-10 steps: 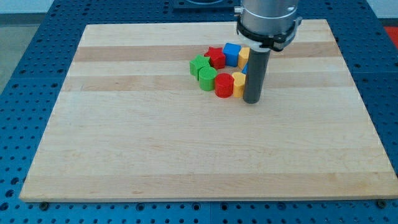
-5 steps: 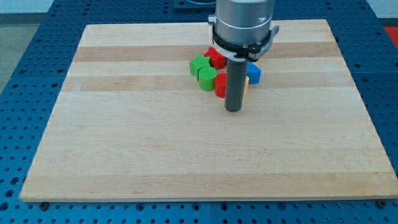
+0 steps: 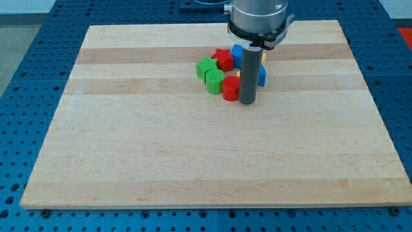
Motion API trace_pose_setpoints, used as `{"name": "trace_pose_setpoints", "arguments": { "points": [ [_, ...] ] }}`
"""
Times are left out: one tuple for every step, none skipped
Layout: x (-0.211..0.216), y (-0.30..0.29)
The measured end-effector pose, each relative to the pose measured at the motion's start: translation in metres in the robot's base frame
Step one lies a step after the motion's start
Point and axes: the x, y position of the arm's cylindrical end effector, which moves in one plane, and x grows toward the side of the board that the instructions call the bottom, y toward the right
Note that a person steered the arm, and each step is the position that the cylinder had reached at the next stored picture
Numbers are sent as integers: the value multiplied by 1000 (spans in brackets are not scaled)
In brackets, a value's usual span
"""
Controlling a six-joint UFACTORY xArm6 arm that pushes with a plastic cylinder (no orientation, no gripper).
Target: Arrange group of blocks together
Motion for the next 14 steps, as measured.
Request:
{"name": "trace_pose_setpoints", "arguments": {
  "points": [
    [0,1],
    [0,12],
    [12,30],
    [42,10],
    [60,-29],
    [60,-61],
    [58,-68],
    [46,-59],
    [37,-50],
    [27,-48],
    [16,-48],
    [7,-45],
    [0,-44],
    [-6,-44]
  ]
}}
